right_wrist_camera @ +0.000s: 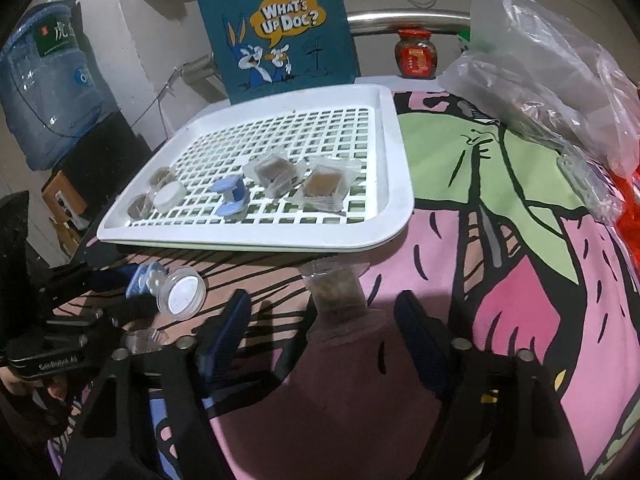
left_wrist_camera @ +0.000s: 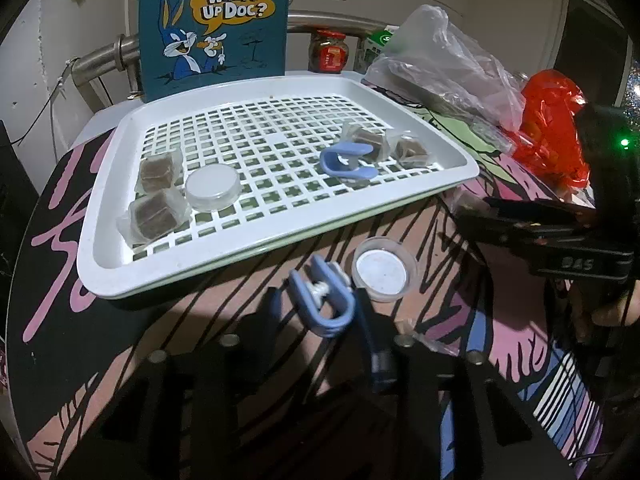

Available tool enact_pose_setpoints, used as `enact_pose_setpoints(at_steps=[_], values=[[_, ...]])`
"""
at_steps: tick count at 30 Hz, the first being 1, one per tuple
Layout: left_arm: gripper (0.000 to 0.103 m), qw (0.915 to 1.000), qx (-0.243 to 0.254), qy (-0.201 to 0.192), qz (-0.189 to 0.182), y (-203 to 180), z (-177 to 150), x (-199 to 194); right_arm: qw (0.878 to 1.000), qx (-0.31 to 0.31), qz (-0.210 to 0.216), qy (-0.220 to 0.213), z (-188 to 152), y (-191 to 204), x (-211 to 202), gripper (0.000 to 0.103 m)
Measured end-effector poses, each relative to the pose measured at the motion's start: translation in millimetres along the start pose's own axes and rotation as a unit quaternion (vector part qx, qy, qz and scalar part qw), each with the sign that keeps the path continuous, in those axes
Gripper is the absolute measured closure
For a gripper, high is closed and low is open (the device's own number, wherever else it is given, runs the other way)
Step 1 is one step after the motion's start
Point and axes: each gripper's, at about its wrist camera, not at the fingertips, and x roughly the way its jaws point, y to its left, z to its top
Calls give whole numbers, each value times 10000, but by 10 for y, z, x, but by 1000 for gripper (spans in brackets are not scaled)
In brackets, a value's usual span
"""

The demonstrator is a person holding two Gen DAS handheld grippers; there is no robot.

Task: Organize objects
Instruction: 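Grasp the light blue clamp with the left gripper while the right gripper grasps a clear cube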

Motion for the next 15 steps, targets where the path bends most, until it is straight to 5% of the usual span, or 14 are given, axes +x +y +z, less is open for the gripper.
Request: enact_pose_setpoints(at_steps=[4,8,15], values=[[76,9999,-25,3,-130,22,3,-2,9999,-66,-94,64,4,22,31,44],[77,9997,-98,-9,-217,52,-2,-14,10000,2,-49,54,-6,-7,23,72],[79,9996,-161,-101,-225,81,-62,-99,9996,-260,74,77,-48,103,2,77]])
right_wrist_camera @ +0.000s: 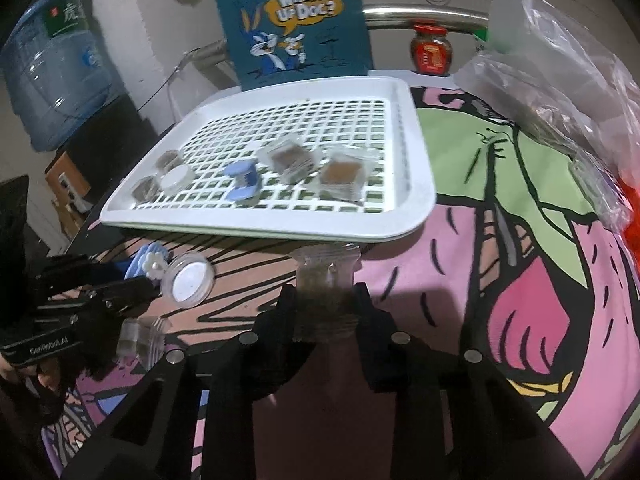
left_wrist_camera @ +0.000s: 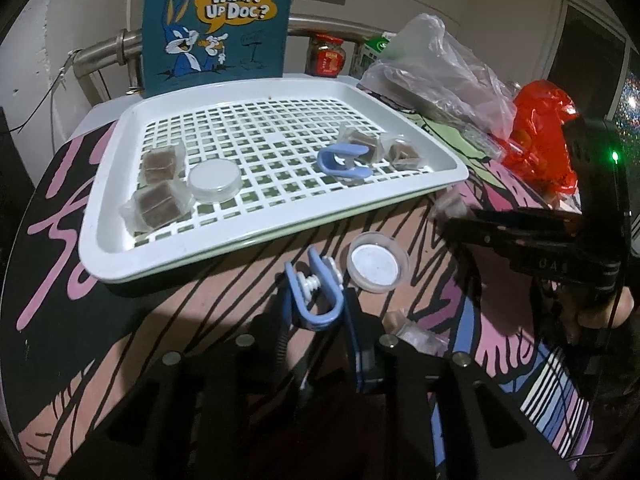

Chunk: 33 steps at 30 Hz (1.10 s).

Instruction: Organize objects

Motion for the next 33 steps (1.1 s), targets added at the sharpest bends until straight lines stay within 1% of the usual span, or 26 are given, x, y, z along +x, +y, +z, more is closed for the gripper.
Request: enact_pose_setpoints(at_steps=[2,5,7,14,20,30,33], values=[[79,10000,-77,-62,-8,25,-34,-49,9999,-56,97,-25,-27,36,-23,77],[79,9997,-133,-202,12,34,-79,-142,9989,-201,353,-221,-77,116,-128,77],[79,9994,-101,-306,83,20,-104,-202,9985,-286,299,-362,-110,177,-201,77],[79,9971,40,-697,303,-43,-172,-381,9935,-542,329,-950,-182,310,-444,77],[79,9940,103,-997,431,-64,-205,-502,9870,-604,497,-1402,-252,337,-627,77],[79,9925,113,-1137,429,-61,-221,-552,9821,-558,447,-1745,-277,324,-758,77],[79,9919,131,-1185,446,-70,-227,-564,9816,-571,454,-1764,-273,325,-761,77]])
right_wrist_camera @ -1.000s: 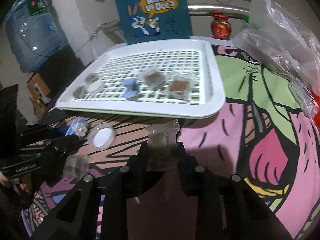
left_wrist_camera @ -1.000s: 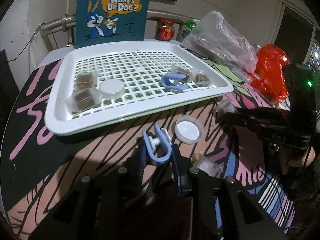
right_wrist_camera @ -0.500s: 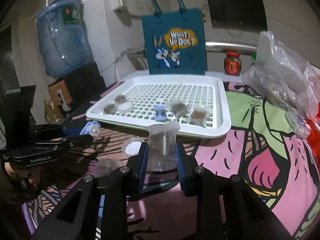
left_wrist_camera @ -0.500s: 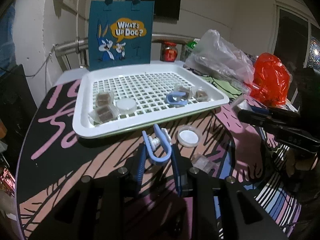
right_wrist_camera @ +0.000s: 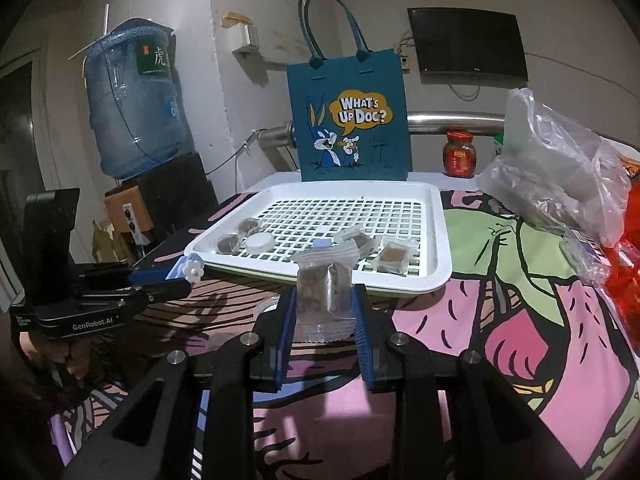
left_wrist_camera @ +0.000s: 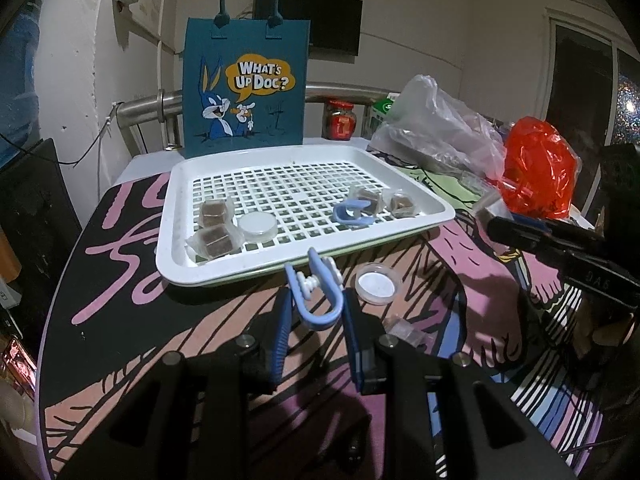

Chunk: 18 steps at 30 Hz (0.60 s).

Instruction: Organize objects

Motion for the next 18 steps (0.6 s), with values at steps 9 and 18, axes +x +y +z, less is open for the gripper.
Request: enact_pose_setpoints(at_steps=[9,18], values=[[79,10000,19,-27,27,-11,-2,-12,9998,-160,-44,-131,-12,58,-46,77],[79,10000,14,-48,20,-7,-6,-24,9998,-168,-46,-127,-9,56,-44,77]])
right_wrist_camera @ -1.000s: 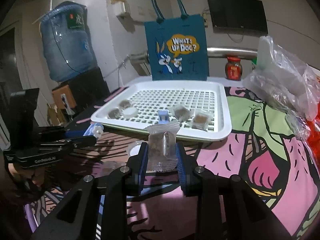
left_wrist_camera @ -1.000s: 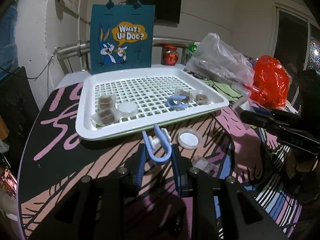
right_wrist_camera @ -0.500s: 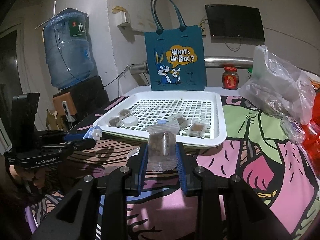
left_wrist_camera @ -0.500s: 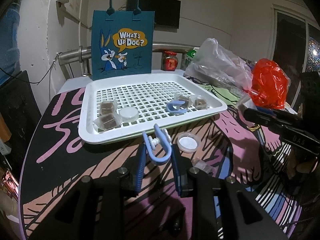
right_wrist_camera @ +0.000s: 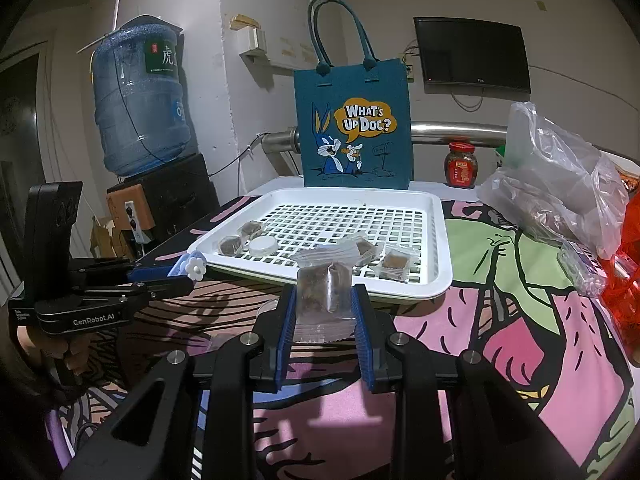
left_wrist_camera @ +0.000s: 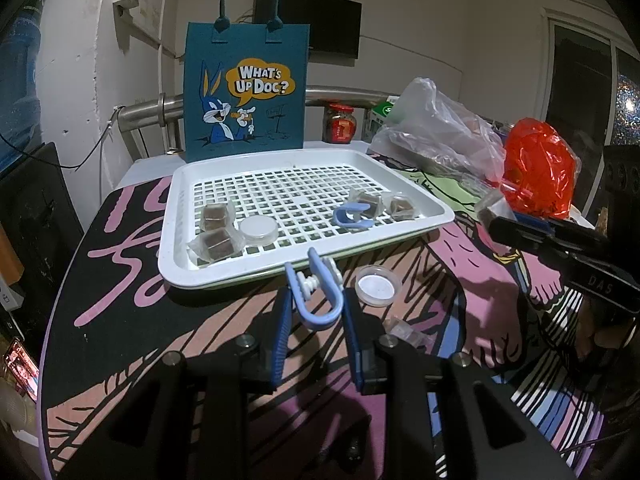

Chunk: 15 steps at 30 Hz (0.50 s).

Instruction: Organize objects

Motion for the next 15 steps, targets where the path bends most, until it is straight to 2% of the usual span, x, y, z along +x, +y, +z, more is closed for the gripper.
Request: enact_pose_setpoints(at_steps=[15], values=[[79,10000,3,-6,4,3,2,-2,10000,11,-1,18,-1,-1,6,77]])
